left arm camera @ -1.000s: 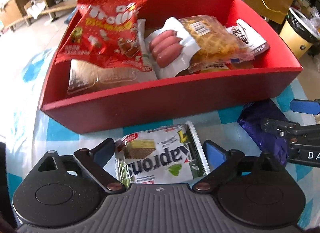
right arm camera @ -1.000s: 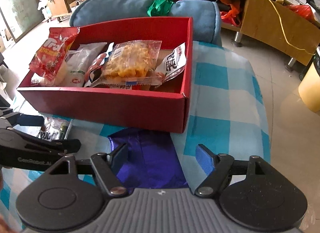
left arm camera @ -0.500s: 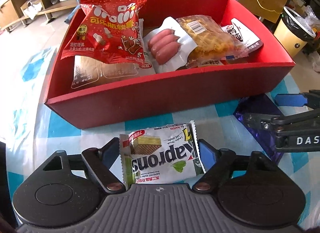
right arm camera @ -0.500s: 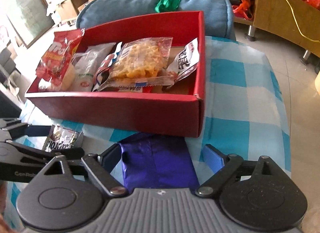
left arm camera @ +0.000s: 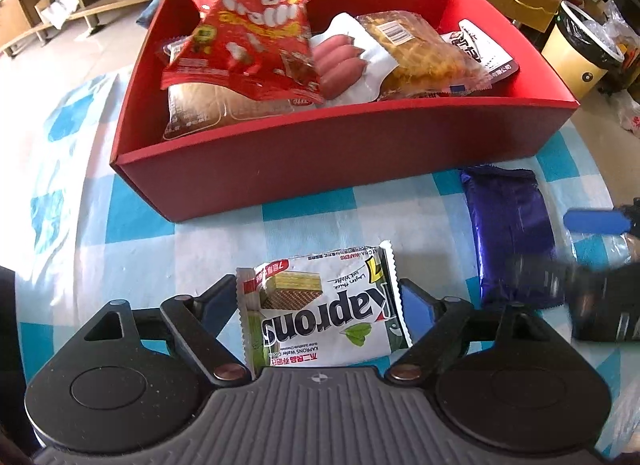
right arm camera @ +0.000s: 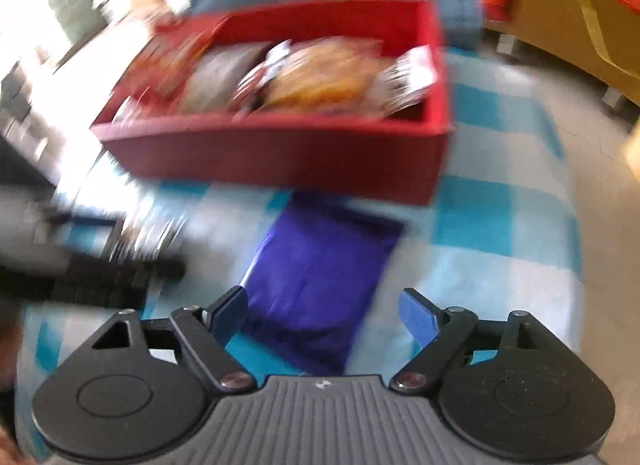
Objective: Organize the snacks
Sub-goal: 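Grasp the Kaprons wafer with left tool while right tool grasps the purple foil bag, then carry the Kaprons wafer and purple bag with both tools over the box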
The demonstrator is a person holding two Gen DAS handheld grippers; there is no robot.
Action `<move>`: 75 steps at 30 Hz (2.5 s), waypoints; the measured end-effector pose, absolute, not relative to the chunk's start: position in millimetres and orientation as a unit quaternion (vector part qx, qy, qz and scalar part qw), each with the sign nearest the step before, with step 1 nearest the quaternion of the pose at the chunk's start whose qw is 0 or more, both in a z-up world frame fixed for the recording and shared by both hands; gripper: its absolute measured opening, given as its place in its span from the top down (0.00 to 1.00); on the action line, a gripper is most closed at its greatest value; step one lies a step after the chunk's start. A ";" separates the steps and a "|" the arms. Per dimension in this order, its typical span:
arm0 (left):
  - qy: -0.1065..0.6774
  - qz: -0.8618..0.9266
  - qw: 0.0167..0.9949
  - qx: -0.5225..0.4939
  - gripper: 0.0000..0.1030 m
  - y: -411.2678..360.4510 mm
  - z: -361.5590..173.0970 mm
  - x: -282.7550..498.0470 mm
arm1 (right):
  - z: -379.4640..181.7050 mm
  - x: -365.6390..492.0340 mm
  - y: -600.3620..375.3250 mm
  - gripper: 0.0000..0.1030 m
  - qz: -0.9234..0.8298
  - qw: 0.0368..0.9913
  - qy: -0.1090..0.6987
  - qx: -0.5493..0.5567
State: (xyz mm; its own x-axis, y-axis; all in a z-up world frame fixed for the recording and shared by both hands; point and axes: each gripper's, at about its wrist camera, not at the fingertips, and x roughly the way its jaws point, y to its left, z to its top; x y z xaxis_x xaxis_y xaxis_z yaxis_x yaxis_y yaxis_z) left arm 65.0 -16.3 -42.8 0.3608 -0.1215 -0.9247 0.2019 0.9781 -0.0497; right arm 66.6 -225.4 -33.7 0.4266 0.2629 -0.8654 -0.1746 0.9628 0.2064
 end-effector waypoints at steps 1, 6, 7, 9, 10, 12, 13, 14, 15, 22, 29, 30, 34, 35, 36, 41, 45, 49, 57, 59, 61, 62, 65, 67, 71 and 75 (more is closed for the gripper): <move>0.558 -0.098 0.824 0.035 0.14 -16.4 -42.9 66.0 | -33.7 71.9 -223.6 0.20 0.121 0.843 0.521 0.054; 0.556 -0.098 0.824 0.032 0.12 -15.7 -44.7 66.4 | -46.8 78.7 -200.3 0.08 0.081 0.847 0.523 0.049; 0.554 -0.099 0.826 0.041 0.11 -17.6 -45.3 64.9 | -48.6 76.0 -194.1 0.08 0.070 0.852 0.517 0.038; 0.544 -0.097 0.831 0.058 0.09 -21.4 -46.5 61.7 | -49.3 72.1 -192.6 0.13 0.065 0.857 0.511 0.028; 0.543 -0.097 0.832 0.059 0.09 -21.8 -46.5 61.1 | -48.3 70.5 -193.0 0.17 0.062 0.858 0.510 0.017; 0.549 -0.099 0.829 0.042 0.10 -17.9 -46.5 62.7 | -45.3 67.7 -197.6 0.34 0.060 0.860 0.508 0.004; 0.550 -0.098 0.829 0.036 0.13 -15.2 -45.4 63.1 | -44.7 65.8 -201.1 0.34 0.062 0.858 0.510 0.008; 0.551 -0.095 0.828 0.034 0.15 -13.7 -44.0 63.1 | -44.3 66.0 -202.8 0.35 0.063 0.857 0.511 0.006; 0.551 -0.092 0.829 0.032 0.16 -12.6 -43.3 62.5 | -43.5 64.2 -202.8 0.35 0.061 0.855 0.515 0.001; 0.553 -0.102 0.826 0.035 0.26 -14.7 -32.7 50.1 | -30.2 40.5 -203.5 0.35 0.071 0.855 0.513 -0.008; 0.567 -0.092 0.819 0.014 0.15 -0.9 -38.6 42.2 | -18.0 30.2 -202.9 0.35 0.079 0.862 0.501 0.001; 0.570 -0.092 0.817 0.007 0.14 0.6 -41.2 43.4 | -17.8 29.8 -203.2 0.35 0.081 0.861 0.502 0.004; 0.562 -0.080 0.823 0.015 0.19 -0.7 -41.8 41.8 | -19.0 31.0 -200.2 0.35 0.087 0.859 0.504 0.003; 0.559 -0.079 0.825 0.016 0.27 -1.3 -39.9 40.4 | -17.8 31.5 -199.9 0.35 0.089 0.860 0.502 0.005; 0.557 -0.081 0.826 0.015 0.27 -1.5 -37.8 39.4 | -16.4 31.7 -199.9 0.35 0.091 0.861 0.500 0.007; 0.561 -0.085 0.824 0.001 0.35 4.2 -30.4 36.3 | -7.1 32.6 -198.2 0.35 0.096 0.868 0.487 0.011; 0.551 -0.086 0.830 -0.008 0.35 10.6 -18.2 33.6 | -3.4 32.4 -194.9 0.35 0.101 0.871 0.481 0.009; 0.542 -0.086 0.836 -0.024 0.35 17.6 -6.8 34.7 | 0.8 32.7 -194.2 0.35 0.104 0.874 0.474 0.012; 0.515 -0.090 0.852 -0.031 0.35 18.6 14.8 37.5 | 15.2 36.4 -194.2 0.35 0.109 0.884 0.455 0.020; 0.508 -0.091 0.856 -0.029 0.35 17.2 19.9 39.5 | 19.0 39.5 -193.4 0.35 0.109 0.886 0.450 0.022; 0.501 -0.091 0.860 -0.029 0.35 16.3 24.9 42.6 | 22.4 42.2 -192.4 0.35 0.111 0.888 0.445 0.025; 0.498 -0.091 0.862 -0.029 0.35 16.0 27.1 44.5 | 24.9 44.0 -191.7 0.35 0.112 0.890 0.442 0.025; 0.488 -0.088 0.868 -0.031 0.35 15.2 33.7 52.4 | 32.5 50.2 -190.5 0.35 0.113 0.895 0.431 0.030; 0.481 -0.087 0.872 -0.030 0.35 13.6 38.5 58.7 | 36.3 54.7 -190.0 0.35 0.112 0.898 0.425 0.031; 0.469 -0.086 0.878 -0.025 0.35 8.8 45.7 71.4 | 43.1 66.8 -189.8 0.35 0.109 0.903 0.414 0.036; 0.463 -0.084 0.882 -0.020 0.35 4.9 47.4 85.5 | 47.1 79.8 -190.4 0.35 0.104 0.907 0.406 0.044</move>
State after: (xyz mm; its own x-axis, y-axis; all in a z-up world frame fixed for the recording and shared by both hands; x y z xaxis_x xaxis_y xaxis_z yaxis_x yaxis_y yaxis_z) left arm 85.5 4.9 47.4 0.5565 -0.1665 -0.8140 0.1291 0.9851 -0.1133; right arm 79.8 -190.4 47.1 0.6491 0.2241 -0.7269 -0.1535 0.9745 0.1634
